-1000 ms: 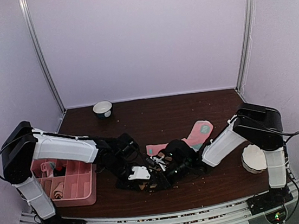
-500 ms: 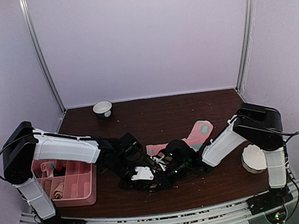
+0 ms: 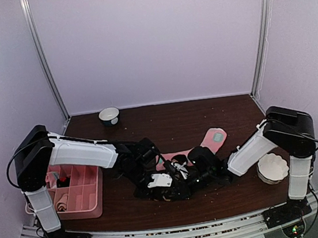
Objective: Roll the socks
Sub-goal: Roll the sock.
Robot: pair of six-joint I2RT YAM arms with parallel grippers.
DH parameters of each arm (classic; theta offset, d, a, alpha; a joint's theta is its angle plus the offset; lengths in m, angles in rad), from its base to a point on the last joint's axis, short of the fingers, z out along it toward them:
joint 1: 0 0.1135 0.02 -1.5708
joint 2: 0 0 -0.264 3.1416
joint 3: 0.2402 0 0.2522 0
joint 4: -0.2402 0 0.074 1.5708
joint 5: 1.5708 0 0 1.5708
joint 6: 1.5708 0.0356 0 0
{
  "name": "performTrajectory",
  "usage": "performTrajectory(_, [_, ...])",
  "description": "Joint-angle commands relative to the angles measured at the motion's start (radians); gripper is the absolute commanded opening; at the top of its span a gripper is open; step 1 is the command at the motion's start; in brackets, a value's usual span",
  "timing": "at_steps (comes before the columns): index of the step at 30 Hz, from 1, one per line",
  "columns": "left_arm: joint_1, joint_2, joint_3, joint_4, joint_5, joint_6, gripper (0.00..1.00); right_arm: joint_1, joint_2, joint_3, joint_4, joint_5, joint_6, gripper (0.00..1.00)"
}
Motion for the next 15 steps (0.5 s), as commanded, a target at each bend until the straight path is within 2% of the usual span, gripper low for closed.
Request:
performTrajectory(1, [0.061,0.076,0.057,-0.176,0.044,-0.05,0.0,-0.003,-0.056,-0.091,-0.163,0.162,-0.064,0.32])
performTrajectory(6, [0.088,0.114,0.103,-0.239,0.11,-0.06,0.0,-0.004,-0.146,-0.148,-0.245,0.246,-0.12,0.33])
performTrajectory(10, [0.102,0.145,0.142,-0.3,0.148,-0.057,0.0,-0.003,-0.282,-0.217,-0.262,0.378,-0.155,0.36])
performTrajectory(11, [0.104,0.155,0.155,-0.319,0.157,-0.052,0.0,-0.002,-0.324,-0.235,-0.261,0.422,-0.161,0.46])
performTrajectory(12, [0.104,0.164,0.167,-0.334,0.158,-0.05,0.0,0.0,-0.371,-0.254,-0.259,0.474,-0.166,0.85])
performTrajectory(13, [0.104,0.172,0.176,-0.344,0.158,-0.049,0.0,0.004,-0.415,-0.269,-0.264,0.55,-0.166,0.98])
performTrajectory(15, [0.104,0.188,0.197,-0.37,0.17,-0.045,0.0,0.006,-0.509,-0.307,-0.271,0.701,-0.158,1.0])
